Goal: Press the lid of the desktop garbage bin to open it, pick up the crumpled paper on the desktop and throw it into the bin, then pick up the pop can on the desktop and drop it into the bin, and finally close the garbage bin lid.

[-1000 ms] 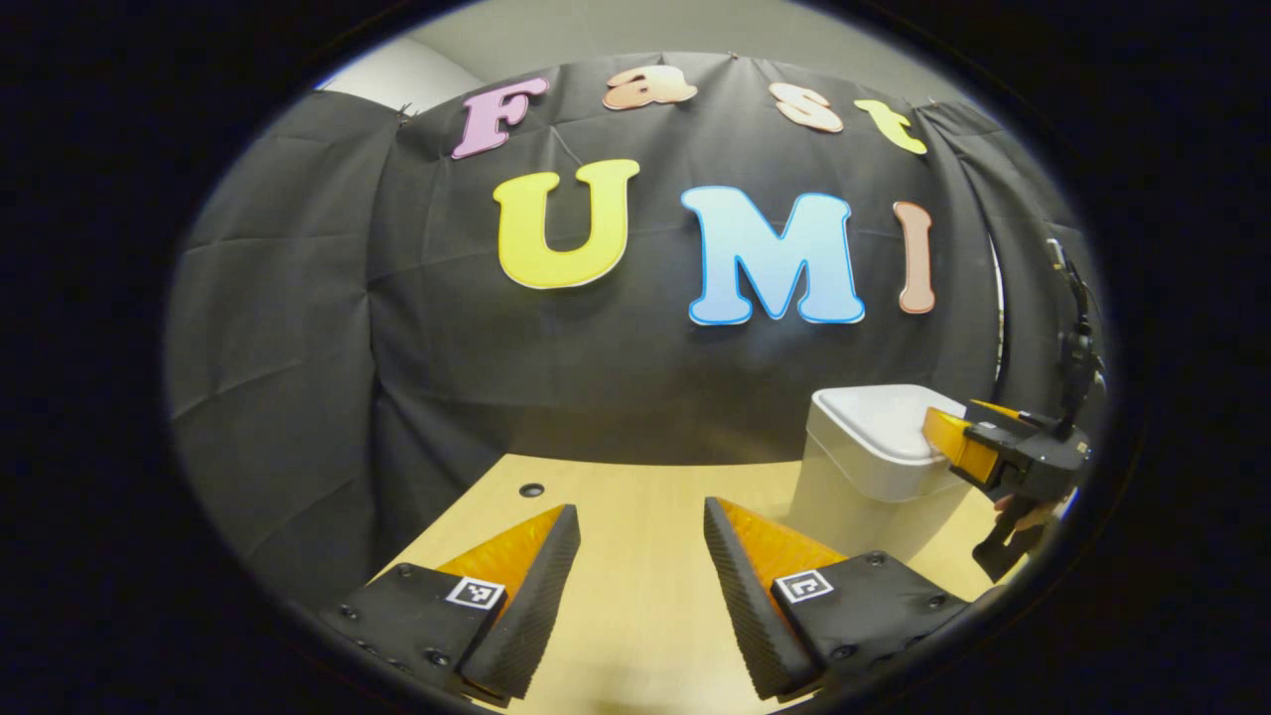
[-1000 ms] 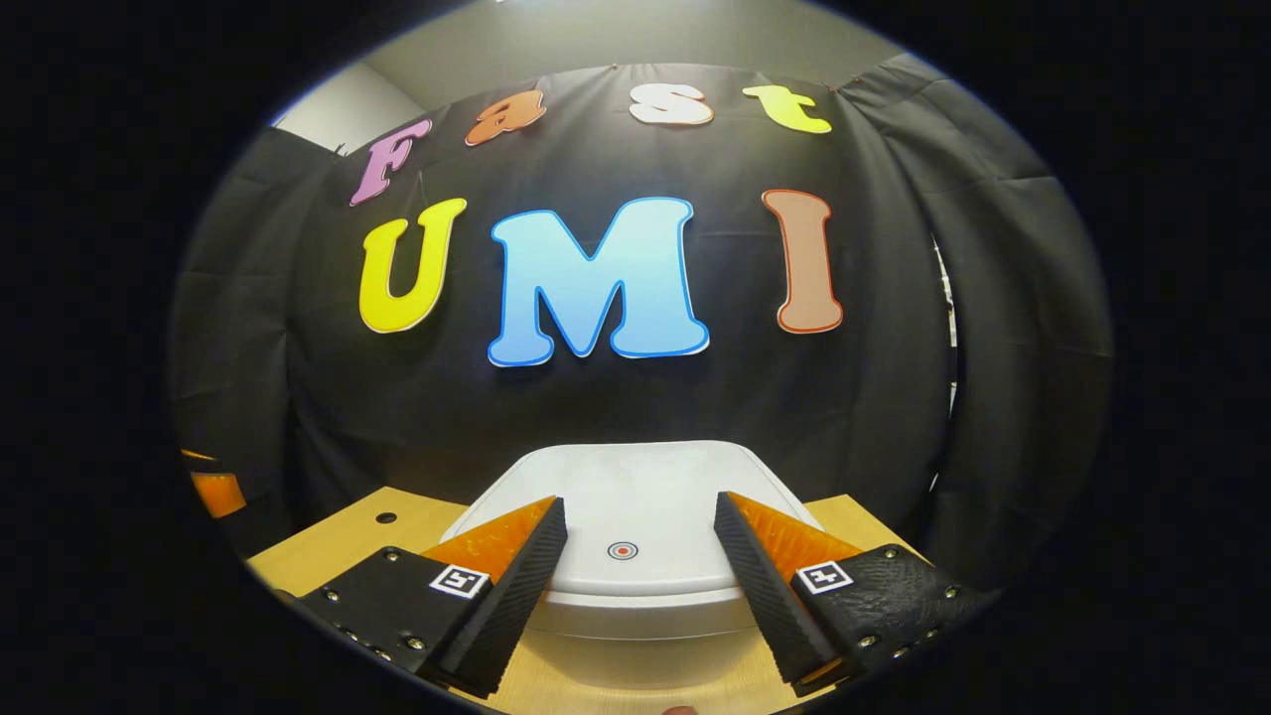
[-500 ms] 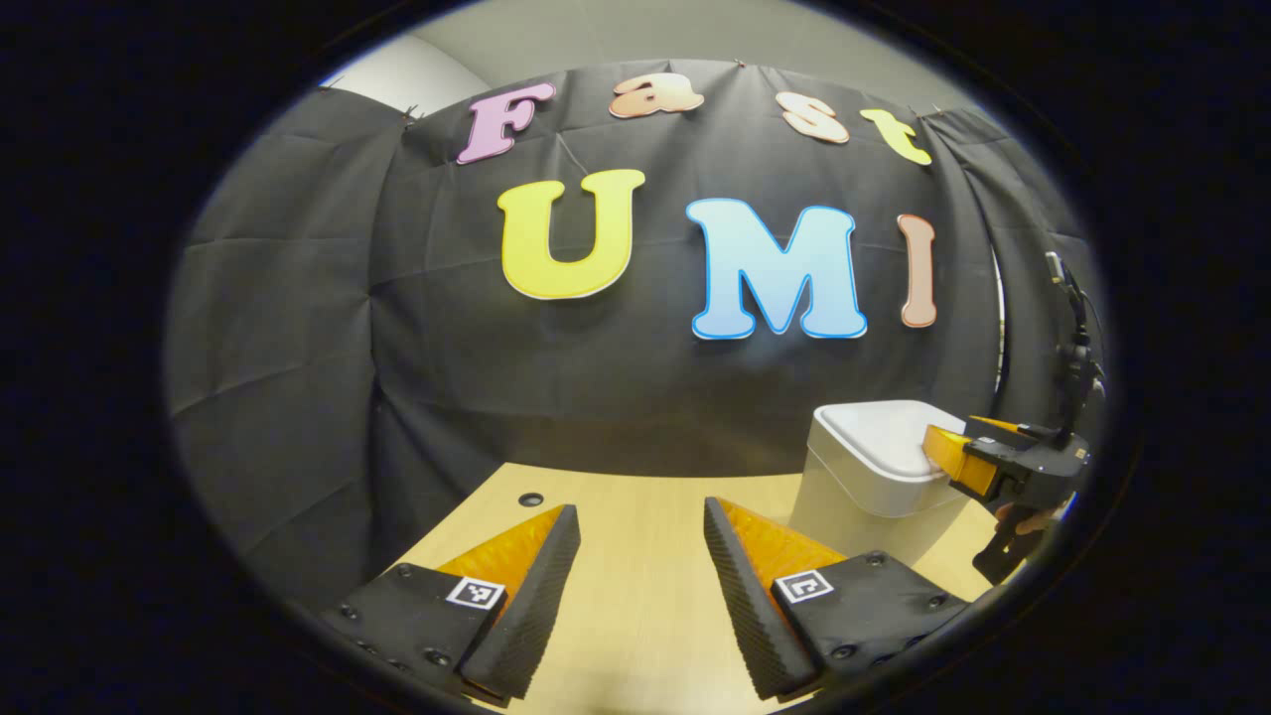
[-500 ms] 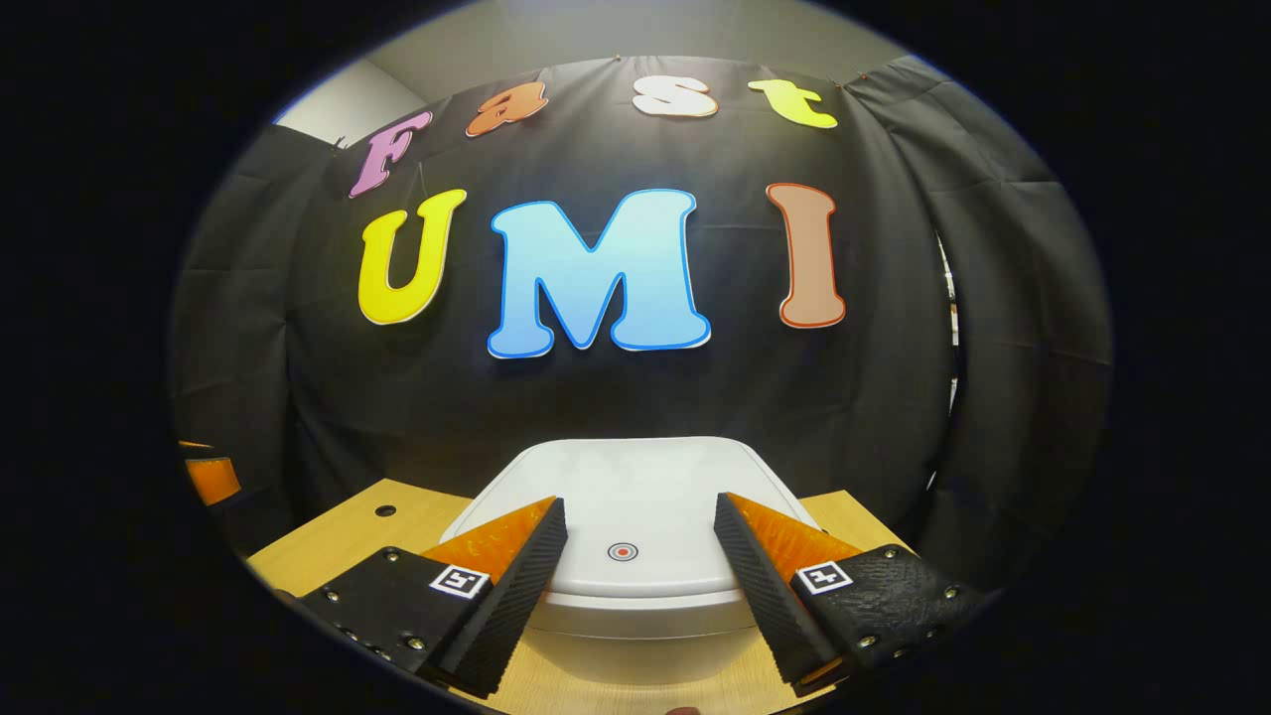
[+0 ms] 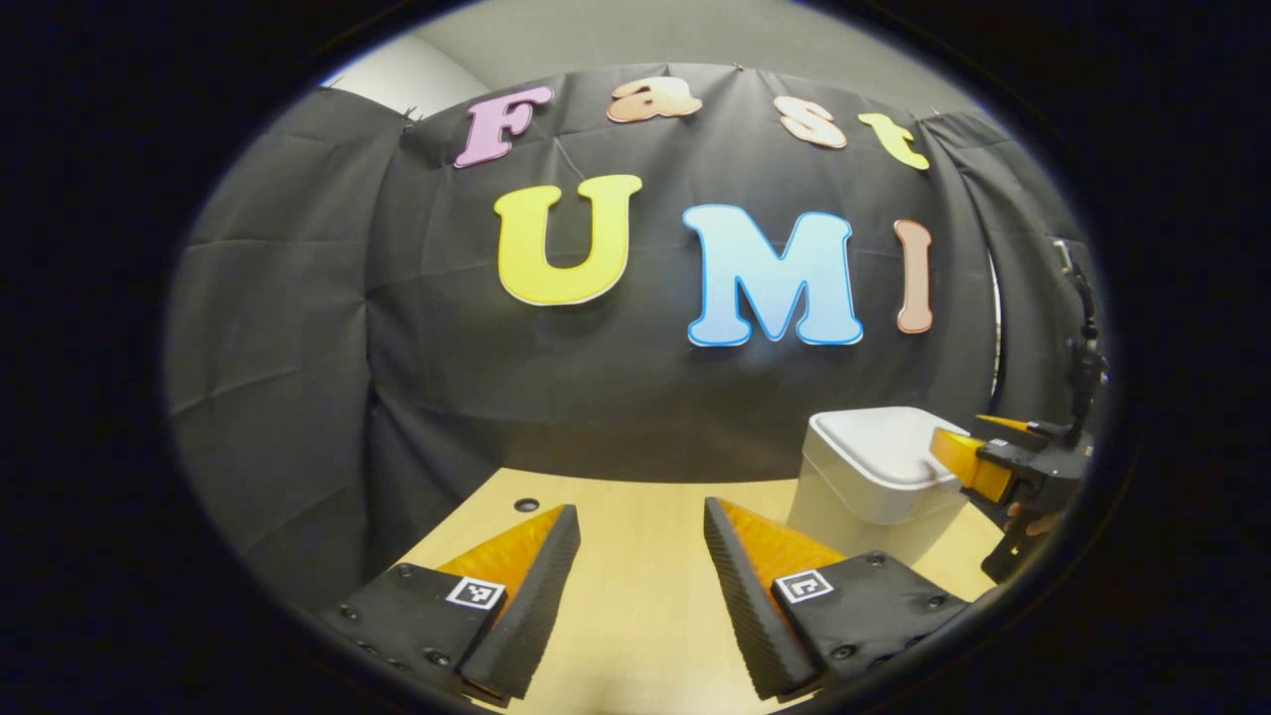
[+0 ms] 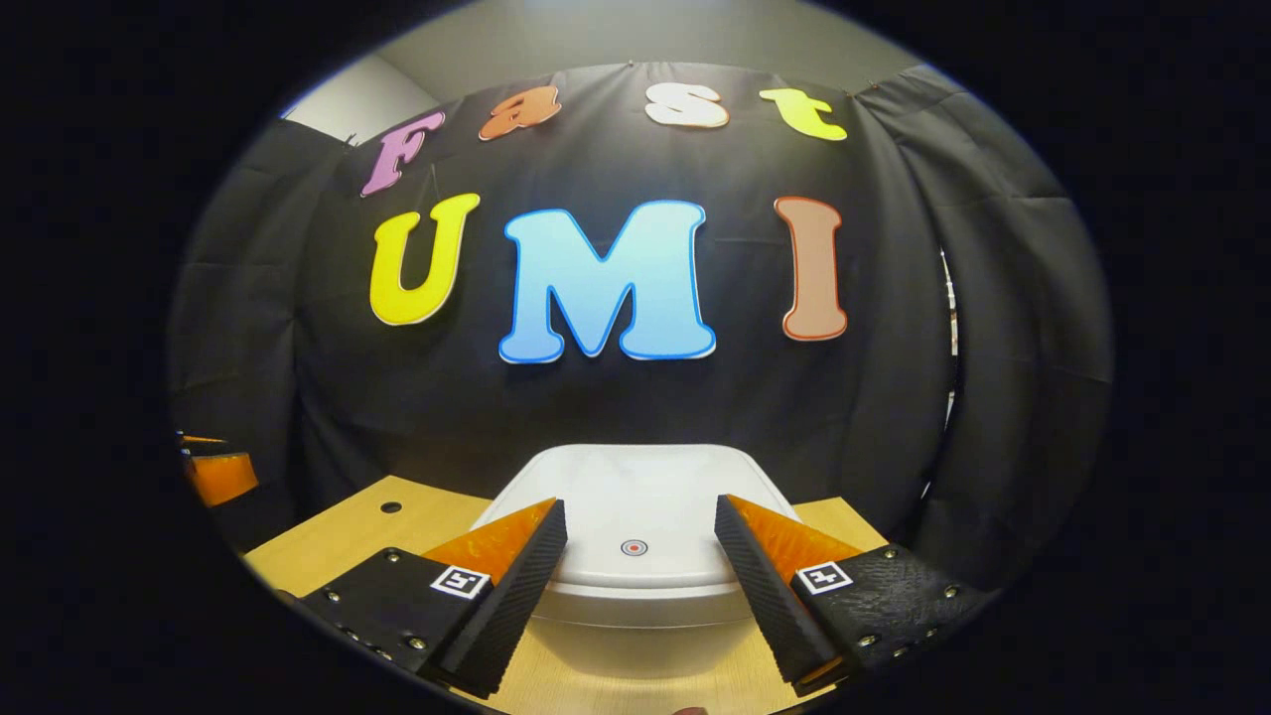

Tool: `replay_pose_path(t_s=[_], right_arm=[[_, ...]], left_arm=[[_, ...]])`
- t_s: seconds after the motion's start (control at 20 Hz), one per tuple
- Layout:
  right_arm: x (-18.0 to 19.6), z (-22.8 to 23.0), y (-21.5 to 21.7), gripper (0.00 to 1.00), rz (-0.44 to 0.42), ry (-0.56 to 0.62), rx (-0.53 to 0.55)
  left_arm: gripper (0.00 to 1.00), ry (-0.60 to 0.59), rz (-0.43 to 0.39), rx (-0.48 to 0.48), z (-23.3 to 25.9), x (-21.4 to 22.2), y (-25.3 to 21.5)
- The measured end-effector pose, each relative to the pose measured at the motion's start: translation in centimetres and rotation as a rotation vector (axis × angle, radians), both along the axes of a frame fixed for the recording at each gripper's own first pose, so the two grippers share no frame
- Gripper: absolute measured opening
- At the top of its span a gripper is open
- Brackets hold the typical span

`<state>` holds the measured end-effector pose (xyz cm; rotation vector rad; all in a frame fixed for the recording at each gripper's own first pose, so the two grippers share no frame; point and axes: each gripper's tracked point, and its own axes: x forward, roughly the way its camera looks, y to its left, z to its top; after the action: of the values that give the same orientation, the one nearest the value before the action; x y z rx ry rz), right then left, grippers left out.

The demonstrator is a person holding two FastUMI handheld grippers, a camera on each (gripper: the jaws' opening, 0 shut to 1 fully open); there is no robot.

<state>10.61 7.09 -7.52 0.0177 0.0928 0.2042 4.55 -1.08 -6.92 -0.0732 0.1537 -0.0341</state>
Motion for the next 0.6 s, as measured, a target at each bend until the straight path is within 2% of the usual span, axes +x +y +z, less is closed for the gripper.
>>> replay_pose_path(t_s=[0.15, 0.2, 0.25, 0.45, 0.6], right_arm=[[-0.9, 2.7, 0.0, 0.96, 0.0, -0.045, 0.012], [-1.2, 3.5, -0.2, 0.96, -0.004, -0.058, 0.016], [-1.5, 4.3, -0.3, 0.96, -0.008, -0.068, 0.018], [-2.3, 6.7, -1.1, 0.96, -0.034, -0.084, 0.019], [-3.0, 7.2, -1.2, 0.96, -0.025, -0.078, 0.034]], left_arm=[[0.87, -0.013, -0.001, -0.01, 0.7, 0.6, 0.0], [0.84, -0.022, 0.0, -0.01, 1.2, 0.8, 0.1], [0.87, -0.031, 0.001, -0.006, 1.8, 1.1, 0.2], [0.87, -0.072, 0.001, 0.007, 4.8, 1.6, 0.6], [0.81, -0.104, -0.003, 0.037, 6.9, 1.5, 0.2]])
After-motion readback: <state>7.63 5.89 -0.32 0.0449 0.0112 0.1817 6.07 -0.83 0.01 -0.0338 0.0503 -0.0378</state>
